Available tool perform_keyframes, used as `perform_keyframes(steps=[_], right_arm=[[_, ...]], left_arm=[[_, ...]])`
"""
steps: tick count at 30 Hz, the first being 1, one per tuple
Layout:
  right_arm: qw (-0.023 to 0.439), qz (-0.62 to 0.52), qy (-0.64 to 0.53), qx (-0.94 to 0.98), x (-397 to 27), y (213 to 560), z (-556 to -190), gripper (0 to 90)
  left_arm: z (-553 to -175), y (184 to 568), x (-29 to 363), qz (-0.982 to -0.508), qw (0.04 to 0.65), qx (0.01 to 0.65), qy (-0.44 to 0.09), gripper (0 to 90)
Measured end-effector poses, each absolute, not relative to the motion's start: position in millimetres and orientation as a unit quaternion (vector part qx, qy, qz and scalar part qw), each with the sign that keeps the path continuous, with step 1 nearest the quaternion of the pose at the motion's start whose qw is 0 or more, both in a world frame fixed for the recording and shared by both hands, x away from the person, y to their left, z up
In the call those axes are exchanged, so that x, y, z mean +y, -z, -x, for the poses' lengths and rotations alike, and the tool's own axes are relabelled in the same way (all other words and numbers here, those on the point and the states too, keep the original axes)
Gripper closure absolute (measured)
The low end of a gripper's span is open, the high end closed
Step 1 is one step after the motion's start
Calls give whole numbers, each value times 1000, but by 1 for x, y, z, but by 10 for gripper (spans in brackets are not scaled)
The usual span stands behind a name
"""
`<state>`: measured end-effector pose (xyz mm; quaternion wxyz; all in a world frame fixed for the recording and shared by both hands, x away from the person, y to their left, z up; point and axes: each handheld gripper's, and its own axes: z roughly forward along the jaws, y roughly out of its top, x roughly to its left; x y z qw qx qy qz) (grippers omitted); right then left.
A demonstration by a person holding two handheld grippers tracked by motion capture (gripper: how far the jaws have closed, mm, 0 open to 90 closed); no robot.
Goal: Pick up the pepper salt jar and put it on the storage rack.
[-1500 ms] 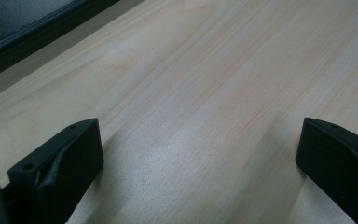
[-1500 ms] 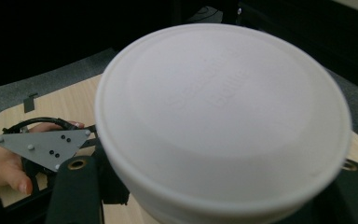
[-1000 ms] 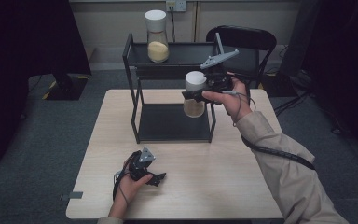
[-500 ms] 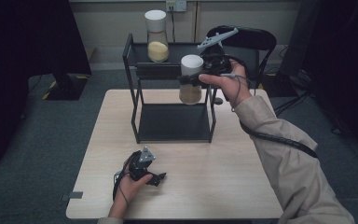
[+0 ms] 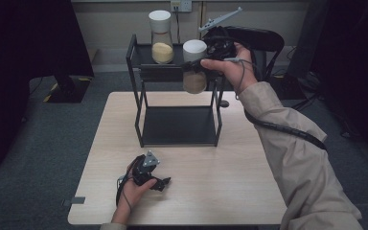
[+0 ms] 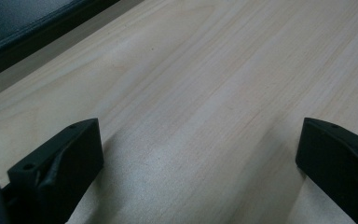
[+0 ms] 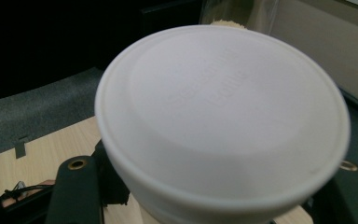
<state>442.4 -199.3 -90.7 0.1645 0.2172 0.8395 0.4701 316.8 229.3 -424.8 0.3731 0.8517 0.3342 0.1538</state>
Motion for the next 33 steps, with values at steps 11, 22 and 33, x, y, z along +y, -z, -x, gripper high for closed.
perform_keyframes(steps=[11,22,33], right_arm=[[175,-233,-475,830,-192,65,-451,353],[190,-260,-474,819,-186,54,-473,353],[194,-289,-479,806,-179,58,-499,352]], left_arm=[[-317,425,229,-852,373,334,-154,0],[-317,425,229,-852,373,334,-154,0],[-317,425,229,-852,373,334,-154,0]])
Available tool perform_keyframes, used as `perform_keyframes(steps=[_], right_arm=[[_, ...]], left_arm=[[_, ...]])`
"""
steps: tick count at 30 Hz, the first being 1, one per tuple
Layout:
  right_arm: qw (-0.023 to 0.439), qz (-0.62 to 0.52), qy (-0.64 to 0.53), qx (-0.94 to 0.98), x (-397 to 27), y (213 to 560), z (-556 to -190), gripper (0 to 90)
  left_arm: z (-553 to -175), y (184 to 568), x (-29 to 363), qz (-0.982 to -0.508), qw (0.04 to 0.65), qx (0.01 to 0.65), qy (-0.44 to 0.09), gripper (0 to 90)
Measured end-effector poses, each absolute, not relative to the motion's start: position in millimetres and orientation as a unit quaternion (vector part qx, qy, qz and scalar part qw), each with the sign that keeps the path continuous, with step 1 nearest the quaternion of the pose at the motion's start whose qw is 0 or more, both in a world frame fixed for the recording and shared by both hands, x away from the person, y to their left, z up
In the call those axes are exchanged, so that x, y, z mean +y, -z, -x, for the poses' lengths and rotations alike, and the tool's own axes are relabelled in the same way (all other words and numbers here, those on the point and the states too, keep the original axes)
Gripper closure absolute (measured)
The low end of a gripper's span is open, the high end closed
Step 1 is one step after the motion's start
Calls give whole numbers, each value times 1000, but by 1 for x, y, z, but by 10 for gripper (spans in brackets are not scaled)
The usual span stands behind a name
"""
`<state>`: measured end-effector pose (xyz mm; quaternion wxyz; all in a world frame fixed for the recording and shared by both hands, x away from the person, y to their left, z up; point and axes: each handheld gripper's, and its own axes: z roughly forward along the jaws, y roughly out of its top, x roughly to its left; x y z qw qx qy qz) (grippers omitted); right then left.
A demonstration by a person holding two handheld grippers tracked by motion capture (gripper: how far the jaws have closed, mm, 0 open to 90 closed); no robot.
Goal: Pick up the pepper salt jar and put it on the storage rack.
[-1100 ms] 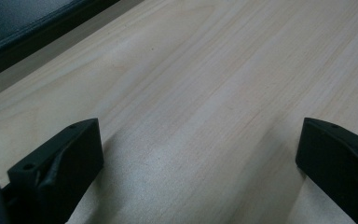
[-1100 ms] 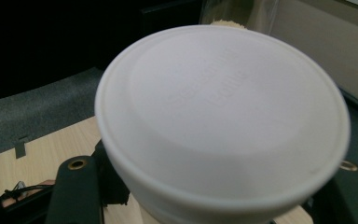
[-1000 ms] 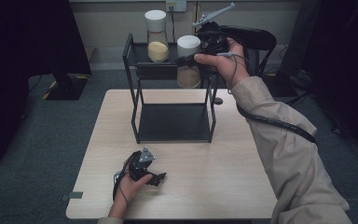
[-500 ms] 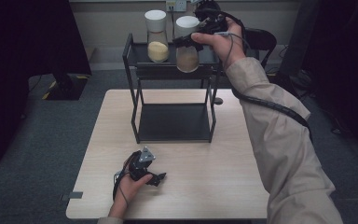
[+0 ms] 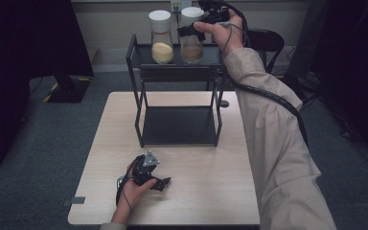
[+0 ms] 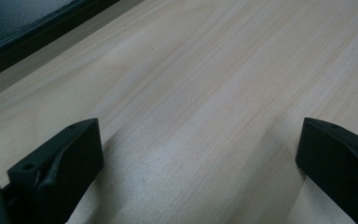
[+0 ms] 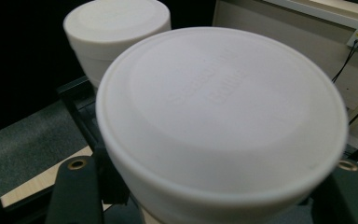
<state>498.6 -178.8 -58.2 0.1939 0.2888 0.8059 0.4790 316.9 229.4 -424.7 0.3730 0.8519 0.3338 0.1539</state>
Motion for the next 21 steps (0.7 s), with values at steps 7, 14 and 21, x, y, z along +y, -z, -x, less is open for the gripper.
perform_keyframes(steps=[7,14,21], right_arm=[[198,-304,-475,802,-174,66,-511,352],[201,-309,-474,800,-172,70,-516,352],[203,-307,-479,797,-173,73,-515,348]], left_arm=[[-317,425,229,-852,373,334,-154,0],[-317,425,229,-852,373,334,-154,0],[-317,425,229,-852,373,334,-154,0]])
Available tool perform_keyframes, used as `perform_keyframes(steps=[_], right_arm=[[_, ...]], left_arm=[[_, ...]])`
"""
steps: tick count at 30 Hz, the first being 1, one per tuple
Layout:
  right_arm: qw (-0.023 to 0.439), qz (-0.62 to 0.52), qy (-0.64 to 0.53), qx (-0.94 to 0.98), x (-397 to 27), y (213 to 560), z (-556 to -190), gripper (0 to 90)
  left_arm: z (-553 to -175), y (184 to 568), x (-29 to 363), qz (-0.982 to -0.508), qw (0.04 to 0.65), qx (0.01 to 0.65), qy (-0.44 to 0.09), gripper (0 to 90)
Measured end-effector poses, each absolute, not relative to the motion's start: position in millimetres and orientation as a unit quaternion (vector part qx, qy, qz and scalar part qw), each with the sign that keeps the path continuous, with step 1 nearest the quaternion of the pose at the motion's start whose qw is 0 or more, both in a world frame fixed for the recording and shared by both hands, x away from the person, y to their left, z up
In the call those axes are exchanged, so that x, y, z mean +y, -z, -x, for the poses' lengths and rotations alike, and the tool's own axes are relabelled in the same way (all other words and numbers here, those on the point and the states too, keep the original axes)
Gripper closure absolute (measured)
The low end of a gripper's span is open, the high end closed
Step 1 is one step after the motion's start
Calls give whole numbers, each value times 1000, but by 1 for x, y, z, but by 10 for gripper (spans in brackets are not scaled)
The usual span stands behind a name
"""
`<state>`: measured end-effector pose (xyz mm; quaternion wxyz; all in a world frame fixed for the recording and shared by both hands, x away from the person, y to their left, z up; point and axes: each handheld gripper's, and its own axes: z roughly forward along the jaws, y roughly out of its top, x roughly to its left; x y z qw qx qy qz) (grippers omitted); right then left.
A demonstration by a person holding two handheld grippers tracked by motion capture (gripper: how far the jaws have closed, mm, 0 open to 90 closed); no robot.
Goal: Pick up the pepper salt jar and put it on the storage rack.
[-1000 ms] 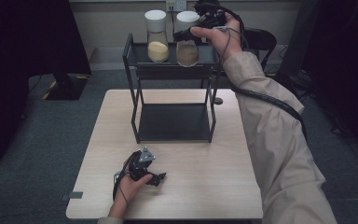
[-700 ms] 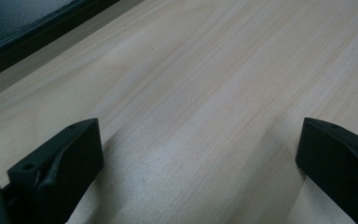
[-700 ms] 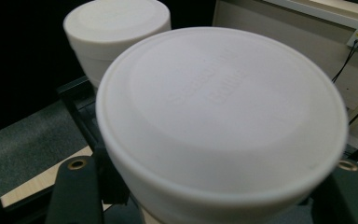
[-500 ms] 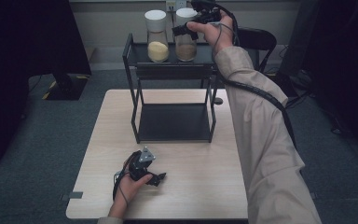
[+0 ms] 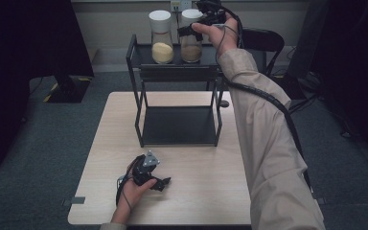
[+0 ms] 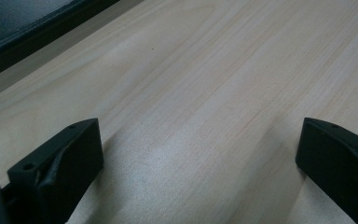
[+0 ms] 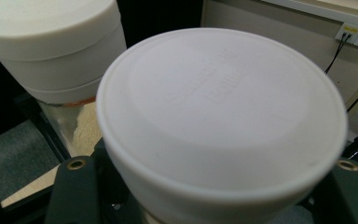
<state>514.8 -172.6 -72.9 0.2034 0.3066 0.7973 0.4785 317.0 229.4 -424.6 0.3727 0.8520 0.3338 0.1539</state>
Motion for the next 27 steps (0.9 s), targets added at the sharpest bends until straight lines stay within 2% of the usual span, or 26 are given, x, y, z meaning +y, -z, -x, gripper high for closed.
perform_keyframes(steps=[8,19,27], right_arm=[[204,-308,-475,799,-173,72,-513,334],[212,-317,-463,800,-169,66,-502,63],[218,-324,-464,795,-172,64,-484,1]], left_arm=[[-317,425,229,-852,373,334,-154,0],[-317,425,229,-852,373,334,-154,0],[-317,425,229,-852,373,333,-154,0]])
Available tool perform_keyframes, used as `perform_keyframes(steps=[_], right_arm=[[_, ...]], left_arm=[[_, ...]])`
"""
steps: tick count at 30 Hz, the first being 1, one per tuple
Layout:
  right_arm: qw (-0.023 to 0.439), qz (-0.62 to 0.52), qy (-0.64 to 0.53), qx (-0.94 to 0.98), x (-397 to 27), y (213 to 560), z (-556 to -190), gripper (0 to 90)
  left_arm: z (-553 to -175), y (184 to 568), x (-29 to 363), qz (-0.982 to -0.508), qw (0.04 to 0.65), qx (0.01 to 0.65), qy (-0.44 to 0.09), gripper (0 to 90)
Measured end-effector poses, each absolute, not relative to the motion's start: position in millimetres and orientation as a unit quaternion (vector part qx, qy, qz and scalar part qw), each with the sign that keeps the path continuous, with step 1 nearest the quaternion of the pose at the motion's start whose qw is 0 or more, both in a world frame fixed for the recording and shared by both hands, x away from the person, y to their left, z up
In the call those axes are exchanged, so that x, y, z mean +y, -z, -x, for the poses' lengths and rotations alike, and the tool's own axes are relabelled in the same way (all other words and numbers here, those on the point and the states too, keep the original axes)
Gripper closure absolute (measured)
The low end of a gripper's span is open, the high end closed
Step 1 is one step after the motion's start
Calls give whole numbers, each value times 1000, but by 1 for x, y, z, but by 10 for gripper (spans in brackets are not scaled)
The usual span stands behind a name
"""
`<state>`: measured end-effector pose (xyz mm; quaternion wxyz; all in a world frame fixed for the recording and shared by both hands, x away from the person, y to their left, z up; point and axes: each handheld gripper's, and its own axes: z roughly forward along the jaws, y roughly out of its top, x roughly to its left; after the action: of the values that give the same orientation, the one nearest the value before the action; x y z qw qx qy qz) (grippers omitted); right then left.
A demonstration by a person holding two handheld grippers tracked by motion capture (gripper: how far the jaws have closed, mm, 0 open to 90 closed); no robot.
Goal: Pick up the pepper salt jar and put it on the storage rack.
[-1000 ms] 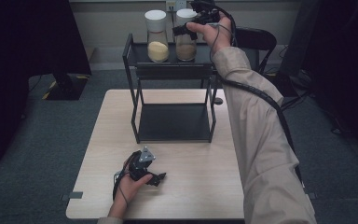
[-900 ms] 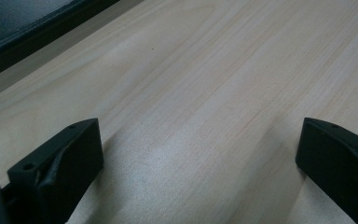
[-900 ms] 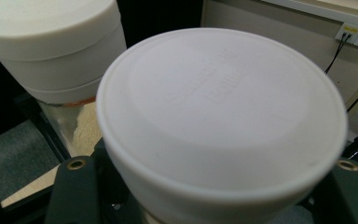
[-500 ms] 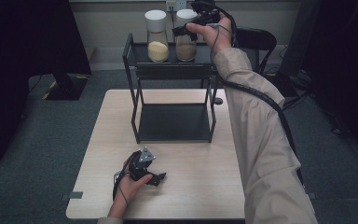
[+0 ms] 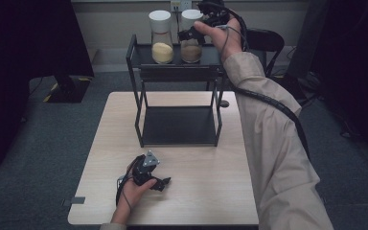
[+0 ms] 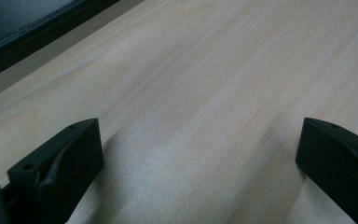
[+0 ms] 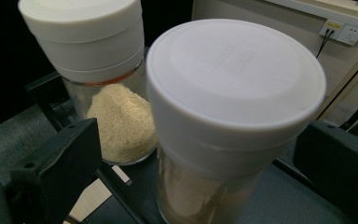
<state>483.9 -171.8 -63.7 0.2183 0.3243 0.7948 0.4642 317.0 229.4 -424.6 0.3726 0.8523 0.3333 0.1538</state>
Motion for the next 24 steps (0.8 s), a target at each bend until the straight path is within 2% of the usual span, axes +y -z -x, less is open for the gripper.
perform_keyframes(steps=[24], right_arm=[[214,-339,-494,772,-186,93,-432,6]], left_arm=[[-317,425,229,-852,373,334,-154,0]])
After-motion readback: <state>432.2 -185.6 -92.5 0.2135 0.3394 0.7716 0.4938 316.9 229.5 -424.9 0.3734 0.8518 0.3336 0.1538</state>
